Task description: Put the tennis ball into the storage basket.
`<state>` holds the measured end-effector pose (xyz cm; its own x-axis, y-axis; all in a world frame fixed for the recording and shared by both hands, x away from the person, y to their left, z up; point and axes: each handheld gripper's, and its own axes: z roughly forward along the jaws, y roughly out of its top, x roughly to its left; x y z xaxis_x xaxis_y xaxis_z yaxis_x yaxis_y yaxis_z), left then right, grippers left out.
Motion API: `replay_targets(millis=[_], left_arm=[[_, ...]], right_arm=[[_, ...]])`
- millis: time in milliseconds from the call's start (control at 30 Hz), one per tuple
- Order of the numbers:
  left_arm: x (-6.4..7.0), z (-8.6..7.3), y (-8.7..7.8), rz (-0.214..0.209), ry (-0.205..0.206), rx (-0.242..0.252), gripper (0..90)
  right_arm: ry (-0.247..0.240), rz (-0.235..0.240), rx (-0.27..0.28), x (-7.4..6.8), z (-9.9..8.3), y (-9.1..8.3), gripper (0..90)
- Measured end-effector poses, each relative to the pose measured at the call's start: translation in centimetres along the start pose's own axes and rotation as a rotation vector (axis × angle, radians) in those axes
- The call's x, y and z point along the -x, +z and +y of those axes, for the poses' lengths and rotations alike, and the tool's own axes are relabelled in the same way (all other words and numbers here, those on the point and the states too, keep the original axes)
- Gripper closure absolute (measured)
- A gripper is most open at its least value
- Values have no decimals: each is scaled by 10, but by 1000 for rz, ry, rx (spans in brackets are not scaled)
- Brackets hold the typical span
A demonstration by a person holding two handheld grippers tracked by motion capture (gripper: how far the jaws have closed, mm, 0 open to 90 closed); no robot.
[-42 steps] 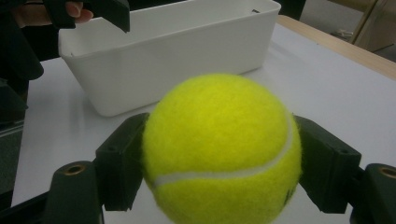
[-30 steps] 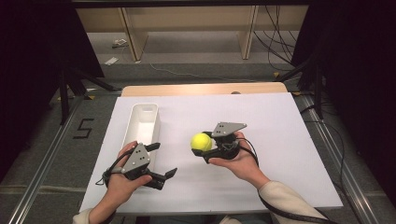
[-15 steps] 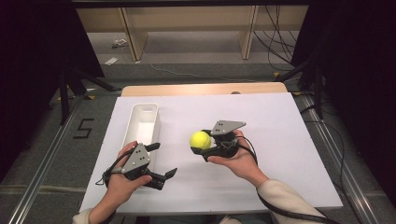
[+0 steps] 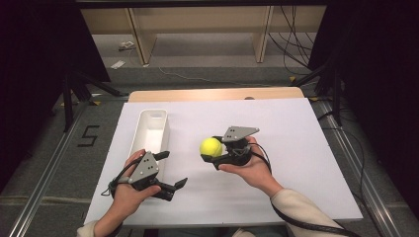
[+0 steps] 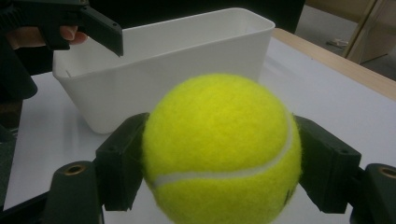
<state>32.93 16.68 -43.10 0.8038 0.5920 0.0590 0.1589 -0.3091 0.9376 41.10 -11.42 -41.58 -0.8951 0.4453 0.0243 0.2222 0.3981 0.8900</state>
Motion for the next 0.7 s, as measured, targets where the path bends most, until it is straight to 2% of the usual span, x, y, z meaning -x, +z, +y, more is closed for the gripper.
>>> replay_targets(millis=[700], left_arm=[[0, 0, 0, 0, 0, -1, 0]], right_arm=[[2, 2, 13, 1, 5, 4, 263]])
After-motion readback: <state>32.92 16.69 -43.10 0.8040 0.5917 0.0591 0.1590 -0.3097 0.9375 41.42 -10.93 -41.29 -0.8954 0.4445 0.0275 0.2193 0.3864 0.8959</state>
